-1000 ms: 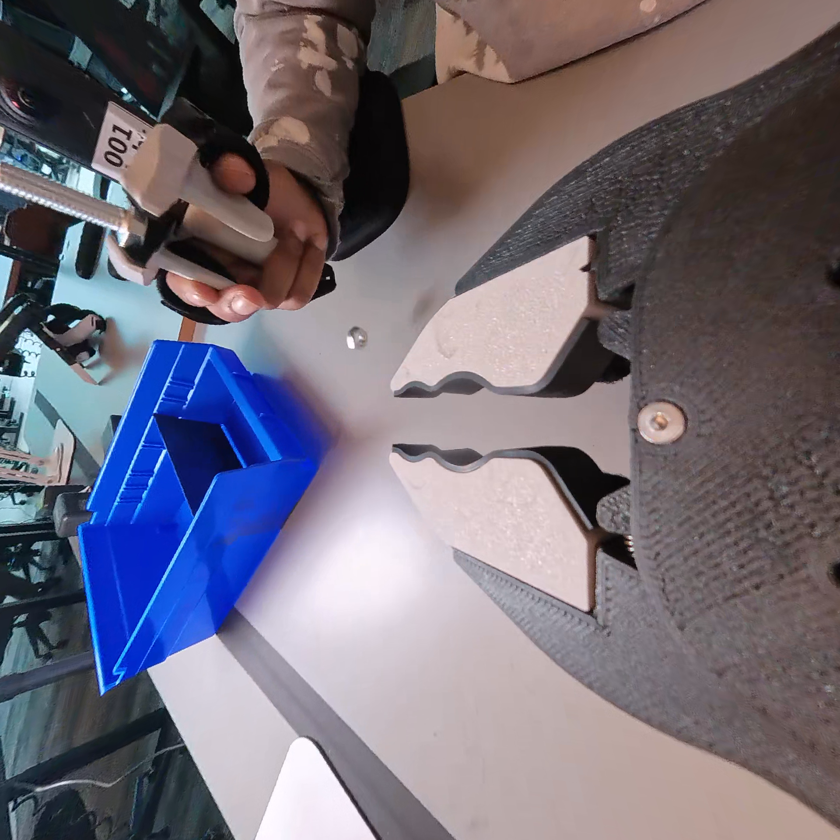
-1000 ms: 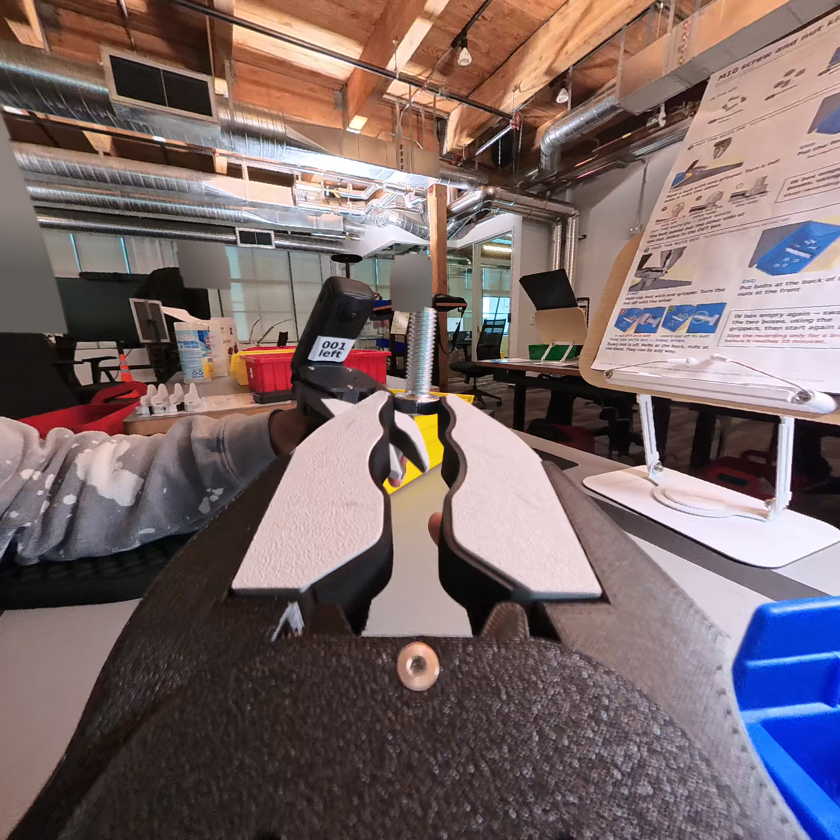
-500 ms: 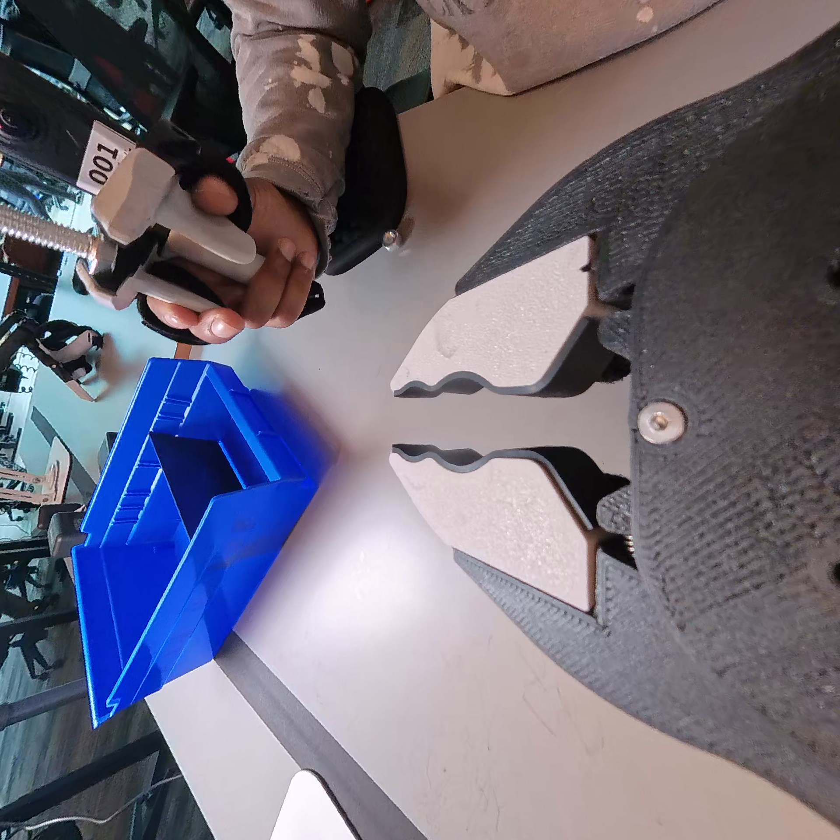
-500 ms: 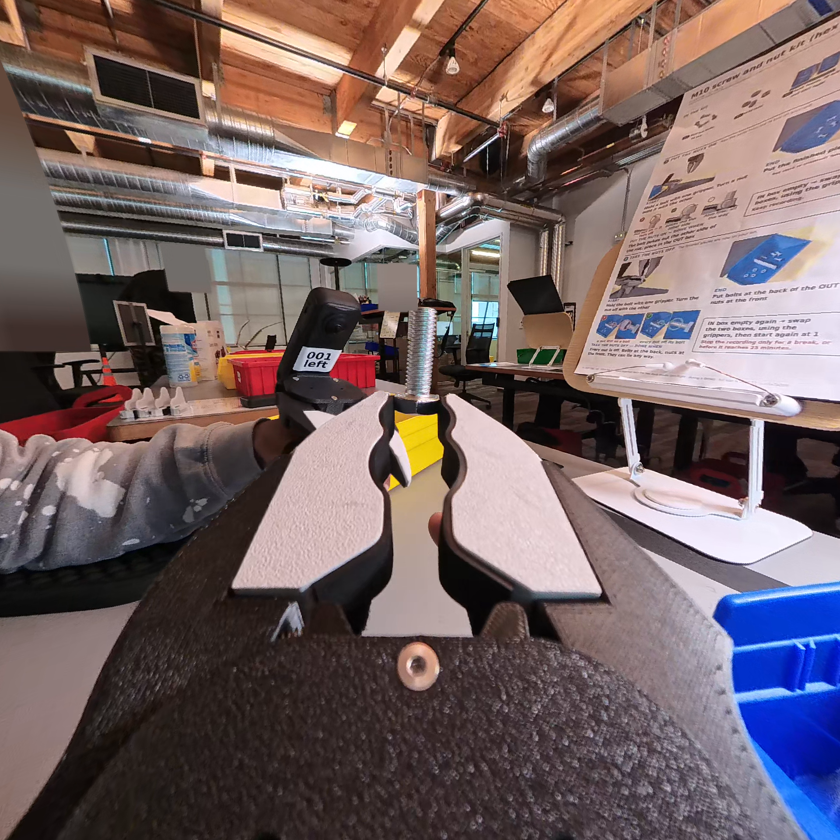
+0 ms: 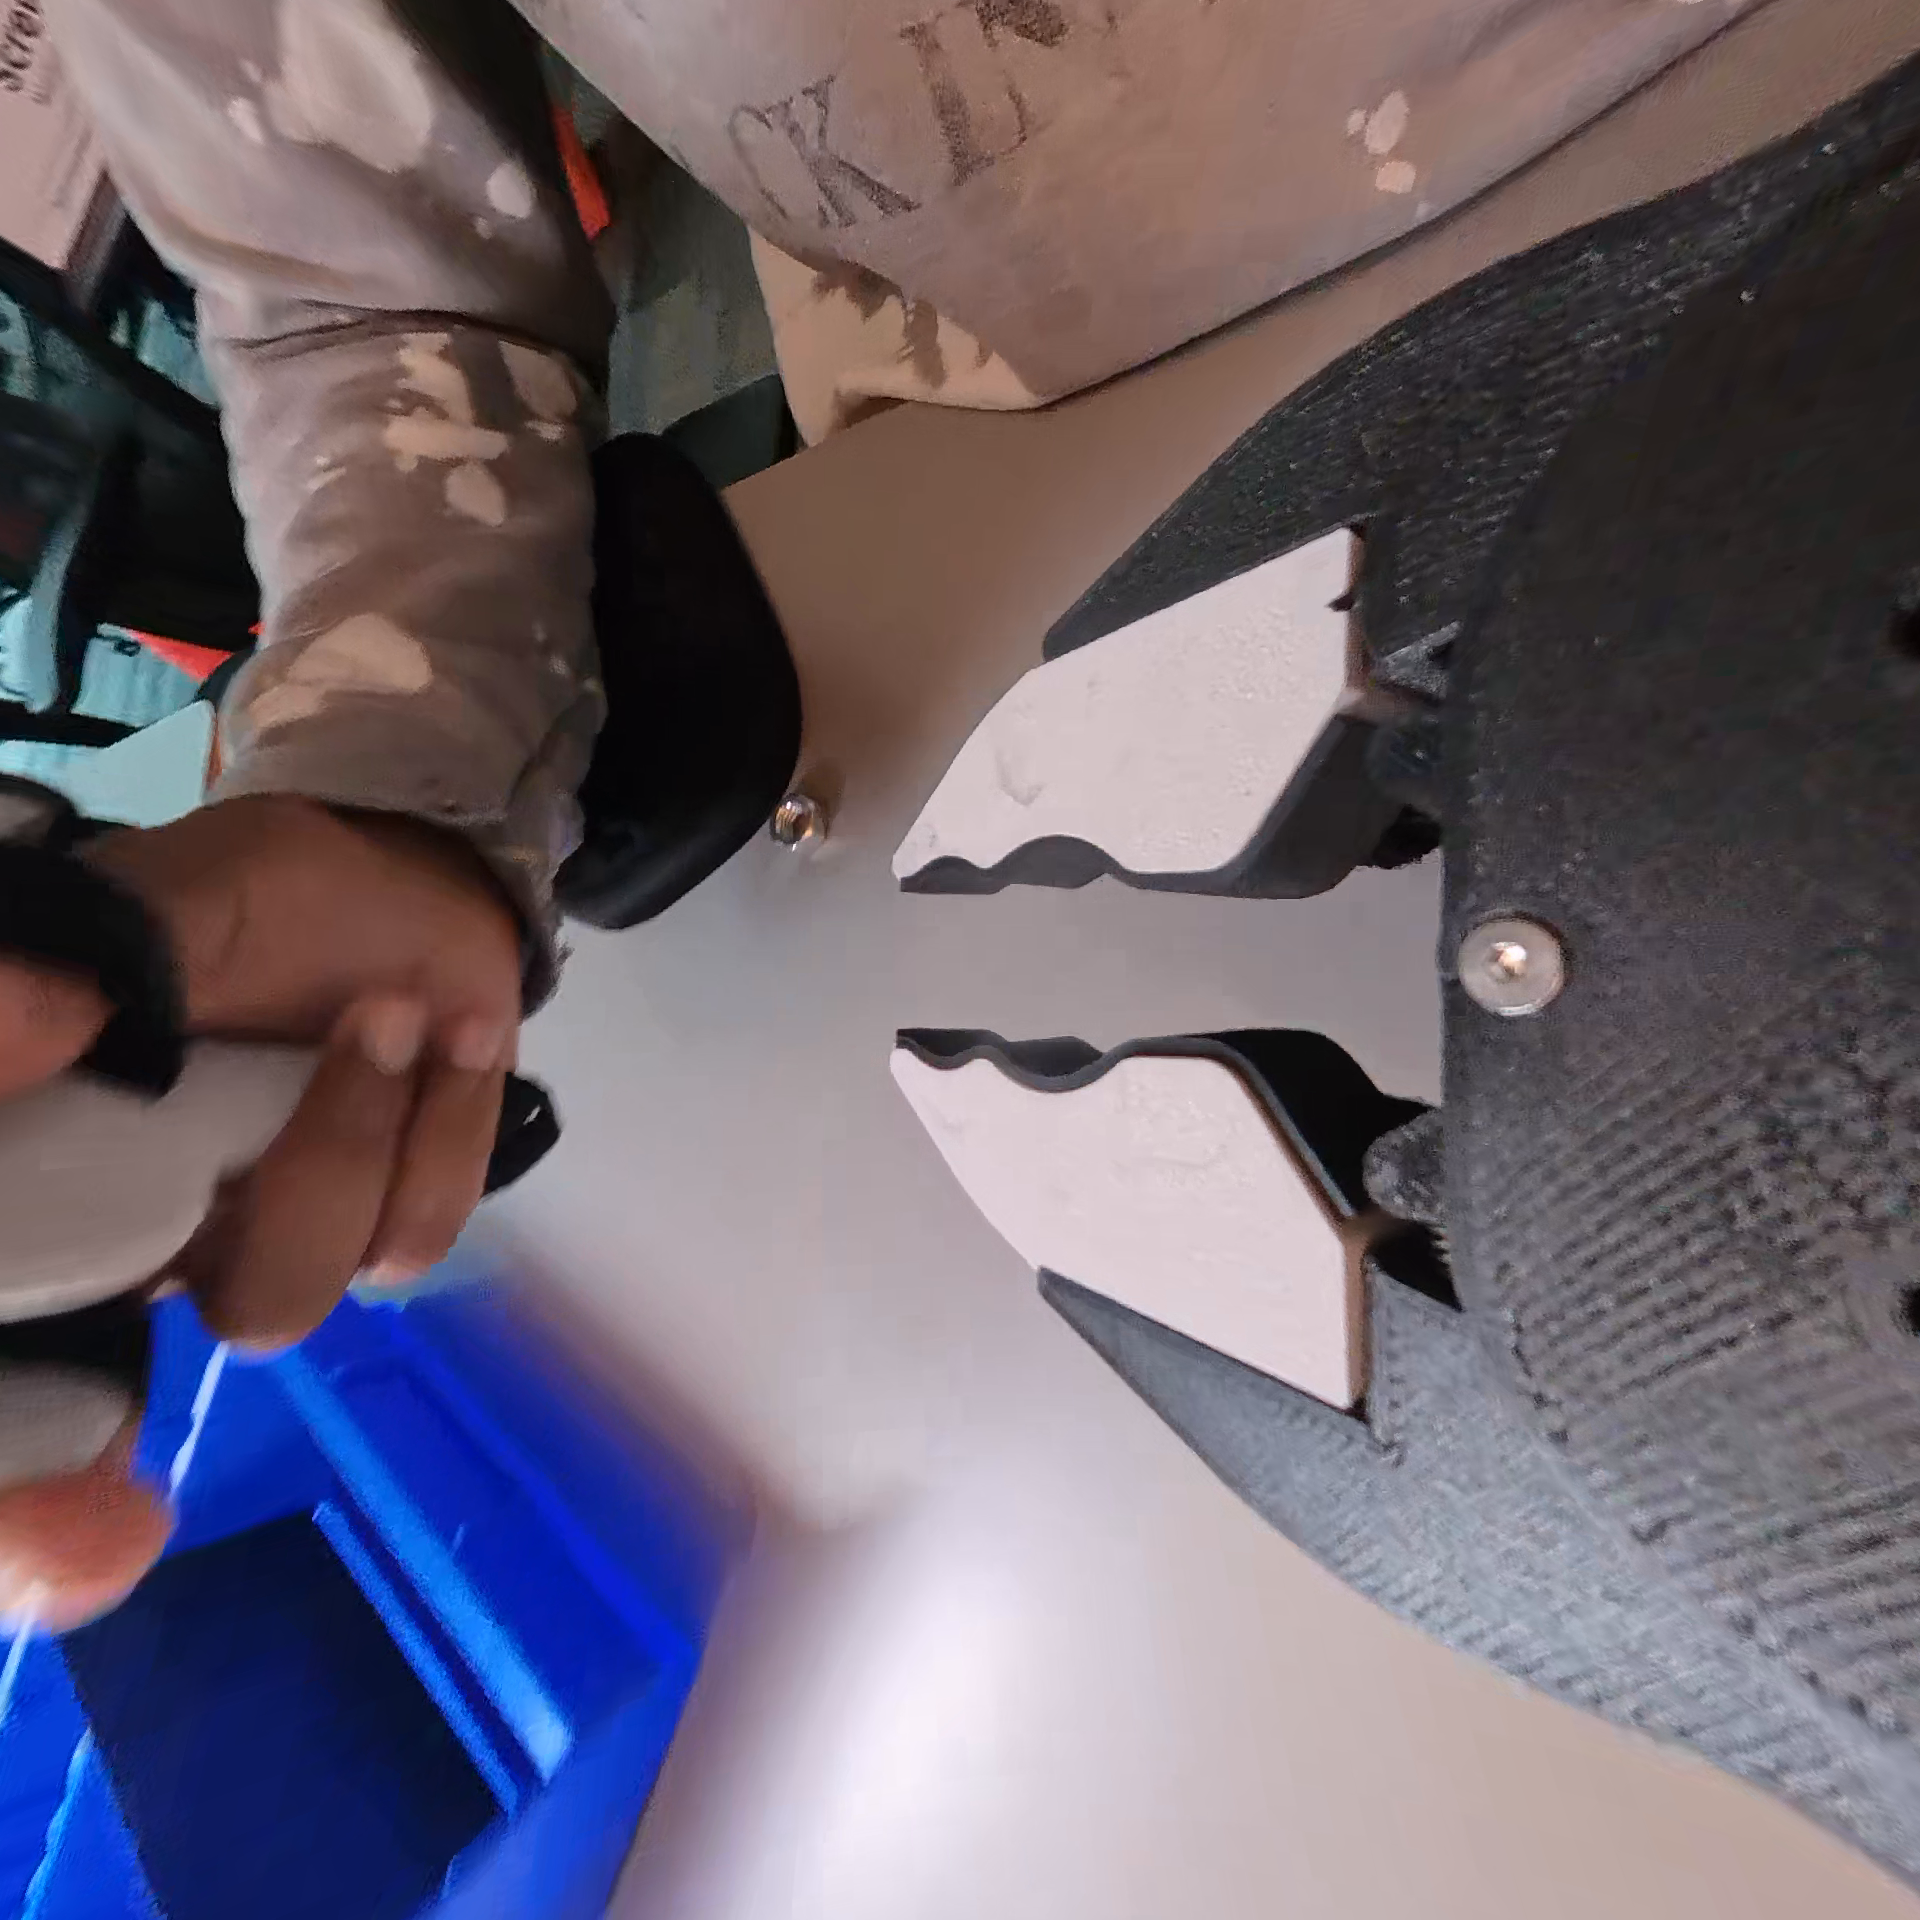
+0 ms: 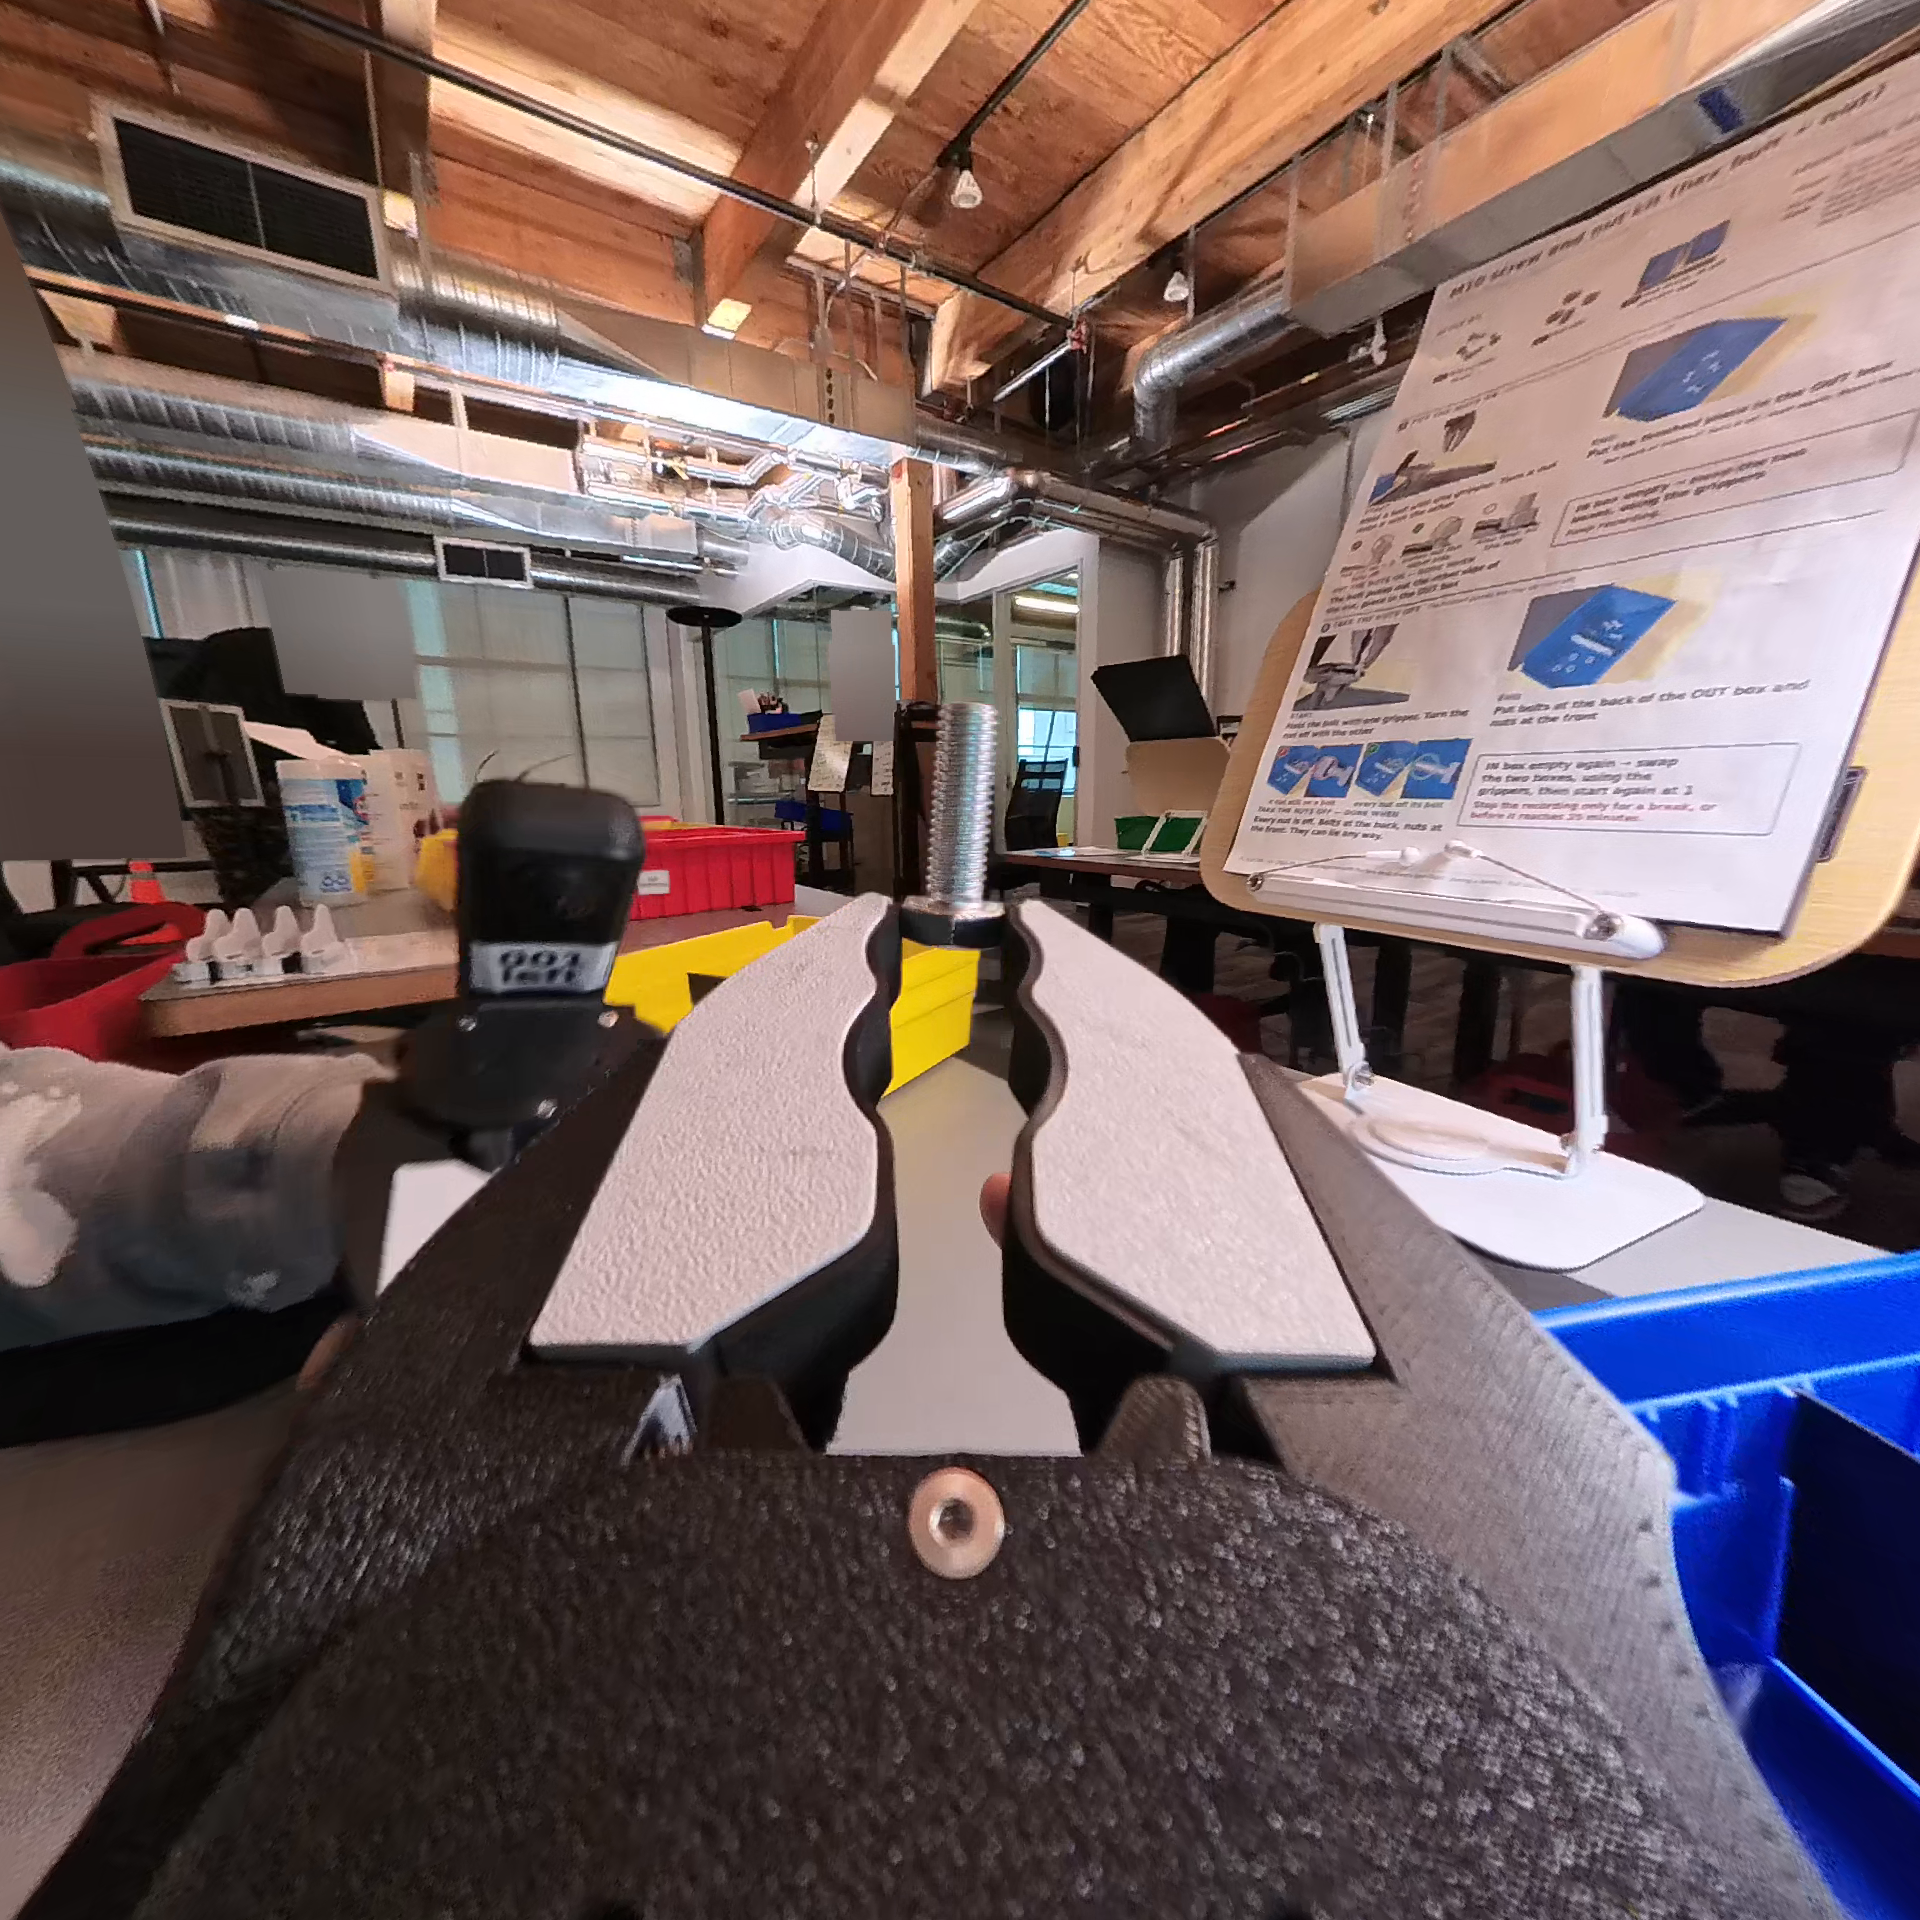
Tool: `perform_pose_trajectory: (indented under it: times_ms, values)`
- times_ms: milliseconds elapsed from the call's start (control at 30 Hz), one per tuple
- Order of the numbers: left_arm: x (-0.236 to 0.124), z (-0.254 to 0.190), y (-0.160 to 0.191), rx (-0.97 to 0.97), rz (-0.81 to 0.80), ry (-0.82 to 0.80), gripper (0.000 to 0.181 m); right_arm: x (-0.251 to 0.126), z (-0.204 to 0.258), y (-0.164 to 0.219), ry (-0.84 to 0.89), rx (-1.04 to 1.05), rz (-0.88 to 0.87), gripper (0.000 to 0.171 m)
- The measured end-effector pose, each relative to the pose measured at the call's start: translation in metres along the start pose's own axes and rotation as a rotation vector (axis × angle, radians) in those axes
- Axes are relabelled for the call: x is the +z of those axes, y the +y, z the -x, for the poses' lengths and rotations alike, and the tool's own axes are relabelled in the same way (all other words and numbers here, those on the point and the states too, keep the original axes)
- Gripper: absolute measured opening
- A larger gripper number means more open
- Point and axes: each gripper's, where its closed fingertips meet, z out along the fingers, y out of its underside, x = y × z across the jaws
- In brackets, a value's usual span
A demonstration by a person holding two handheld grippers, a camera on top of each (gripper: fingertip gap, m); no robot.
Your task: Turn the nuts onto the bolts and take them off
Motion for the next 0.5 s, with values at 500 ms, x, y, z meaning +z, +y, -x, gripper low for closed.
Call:
perform_pose_trajectory:
  times_ms: [500]
  values:
    - [0.106, -0.041, 0.024, 0.140, 0.259, 0.024, 0.034, -0.012, -0.018, -0.018, 0.069, -0.032, -0.048, 0.018]
